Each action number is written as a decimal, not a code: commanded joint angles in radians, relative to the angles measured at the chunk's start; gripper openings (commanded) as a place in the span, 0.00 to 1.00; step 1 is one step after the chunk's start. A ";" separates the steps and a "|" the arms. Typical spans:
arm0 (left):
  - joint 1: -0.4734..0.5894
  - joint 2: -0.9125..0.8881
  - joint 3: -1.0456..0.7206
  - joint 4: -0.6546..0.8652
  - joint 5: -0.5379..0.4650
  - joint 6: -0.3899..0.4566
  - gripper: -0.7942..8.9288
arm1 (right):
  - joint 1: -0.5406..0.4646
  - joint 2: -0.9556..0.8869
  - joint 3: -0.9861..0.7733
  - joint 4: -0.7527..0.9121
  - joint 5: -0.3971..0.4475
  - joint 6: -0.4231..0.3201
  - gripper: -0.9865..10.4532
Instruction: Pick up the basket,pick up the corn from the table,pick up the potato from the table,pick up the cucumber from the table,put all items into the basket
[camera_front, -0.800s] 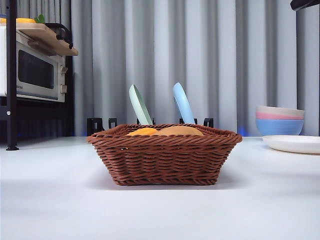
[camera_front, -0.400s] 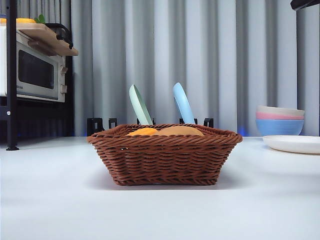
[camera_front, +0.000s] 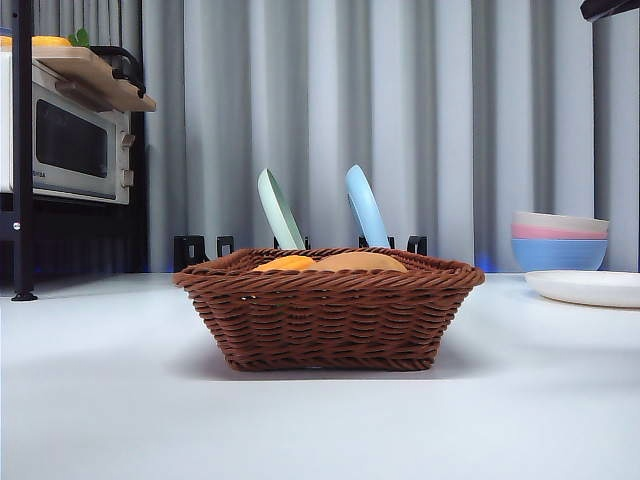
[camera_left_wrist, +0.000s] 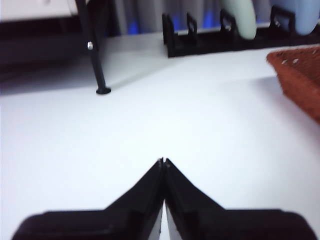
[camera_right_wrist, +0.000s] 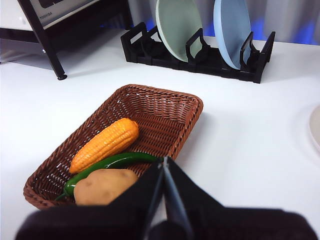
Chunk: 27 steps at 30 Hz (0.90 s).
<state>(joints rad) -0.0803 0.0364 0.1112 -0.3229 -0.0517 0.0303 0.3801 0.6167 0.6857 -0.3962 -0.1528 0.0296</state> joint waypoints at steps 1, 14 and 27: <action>0.015 -0.032 -0.038 0.016 0.005 -0.020 0.08 | 0.000 -0.002 -0.004 0.005 0.003 0.006 0.09; 0.030 -0.035 -0.103 0.122 0.020 -0.039 0.08 | 0.000 -0.002 -0.004 0.005 0.003 0.006 0.09; 0.030 -0.034 -0.104 0.128 0.053 -0.060 0.08 | 0.000 -0.002 -0.004 0.005 0.003 0.006 0.09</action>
<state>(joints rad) -0.0532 0.0048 0.0238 -0.2001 -0.0055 -0.0200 0.3801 0.6167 0.6857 -0.3962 -0.1528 0.0299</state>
